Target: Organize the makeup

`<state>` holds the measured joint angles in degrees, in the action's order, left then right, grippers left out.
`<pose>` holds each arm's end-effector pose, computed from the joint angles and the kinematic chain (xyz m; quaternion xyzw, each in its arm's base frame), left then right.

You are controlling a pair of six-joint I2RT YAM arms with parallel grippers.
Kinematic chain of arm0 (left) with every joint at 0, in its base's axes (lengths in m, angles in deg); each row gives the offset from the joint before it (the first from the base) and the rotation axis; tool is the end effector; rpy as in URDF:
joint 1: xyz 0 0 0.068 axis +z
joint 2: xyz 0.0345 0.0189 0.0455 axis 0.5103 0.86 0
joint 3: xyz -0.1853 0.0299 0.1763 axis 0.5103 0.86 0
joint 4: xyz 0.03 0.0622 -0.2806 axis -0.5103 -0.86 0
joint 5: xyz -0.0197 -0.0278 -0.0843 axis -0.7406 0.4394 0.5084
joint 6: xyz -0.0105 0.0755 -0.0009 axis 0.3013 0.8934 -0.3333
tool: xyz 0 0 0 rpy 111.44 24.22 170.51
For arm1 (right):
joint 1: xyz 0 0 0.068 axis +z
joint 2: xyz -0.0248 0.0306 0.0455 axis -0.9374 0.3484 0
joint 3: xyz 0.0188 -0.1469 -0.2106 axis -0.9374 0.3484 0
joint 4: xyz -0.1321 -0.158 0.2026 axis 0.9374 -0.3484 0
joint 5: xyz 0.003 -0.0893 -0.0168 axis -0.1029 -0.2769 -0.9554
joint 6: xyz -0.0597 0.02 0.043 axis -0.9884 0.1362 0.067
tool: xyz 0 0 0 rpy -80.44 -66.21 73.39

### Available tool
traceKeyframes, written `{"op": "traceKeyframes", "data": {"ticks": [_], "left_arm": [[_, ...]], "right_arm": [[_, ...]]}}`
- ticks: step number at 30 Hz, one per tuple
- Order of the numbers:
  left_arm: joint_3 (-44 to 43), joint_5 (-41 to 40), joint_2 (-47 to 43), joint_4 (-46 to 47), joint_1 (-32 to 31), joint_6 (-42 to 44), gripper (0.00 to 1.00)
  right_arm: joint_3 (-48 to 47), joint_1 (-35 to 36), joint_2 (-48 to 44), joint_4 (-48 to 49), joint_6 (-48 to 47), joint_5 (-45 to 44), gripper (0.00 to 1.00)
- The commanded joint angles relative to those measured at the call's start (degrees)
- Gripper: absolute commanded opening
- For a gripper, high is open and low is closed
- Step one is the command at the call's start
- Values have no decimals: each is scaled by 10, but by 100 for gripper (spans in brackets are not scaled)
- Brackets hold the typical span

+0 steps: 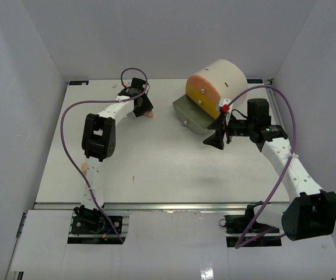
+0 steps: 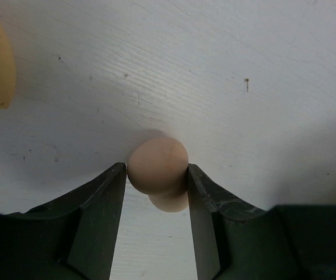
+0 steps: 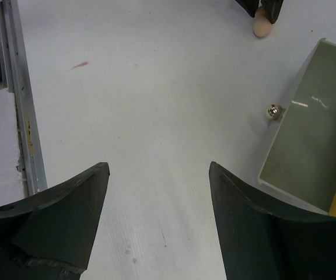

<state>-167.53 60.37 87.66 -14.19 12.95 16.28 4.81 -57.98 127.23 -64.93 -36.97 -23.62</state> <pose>0.5202 -0.1583 0.1270 -0.2188 0.9263 -0.1009 0.2895 0.2887 0.1123 0.2906 -0.4783 0.6627 0.3233 0.4771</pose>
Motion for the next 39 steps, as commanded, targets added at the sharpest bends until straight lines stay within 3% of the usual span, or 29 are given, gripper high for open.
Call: {"op": "traceKeyframes", "data": {"ticks": [1,5,9,15,19,24,27,35,39], "left_arm": [[11,11,-31,5,1,-2,49],[45,33,-67,29,1,7,35],[78,63,-113,58,0,19,29],[210,145,-251,169,-20,38,26],[244,181,-300,216,-49,36,26],[218,194,-293,259,-88,8,28],[155,187,-253,258,-107,-6,31],[54,171,-138,247,-125,-16,47],[33,177,-112,248,-127,-15,61]], "right_arm": [[5,-10,-6,22,8,10,76],[8,-16,-5,25,10,12,76],[10,-23,-5,27,11,18,76],[13,-41,-13,30,14,26,76],[17,-52,-17,37,18,29,76],[21,-65,-16,41,19,38,76],[26,-73,-19,45,20,47,76],[37,-104,-34,62,33,66,76],[37,-106,-32,61,34,68,76]]}}
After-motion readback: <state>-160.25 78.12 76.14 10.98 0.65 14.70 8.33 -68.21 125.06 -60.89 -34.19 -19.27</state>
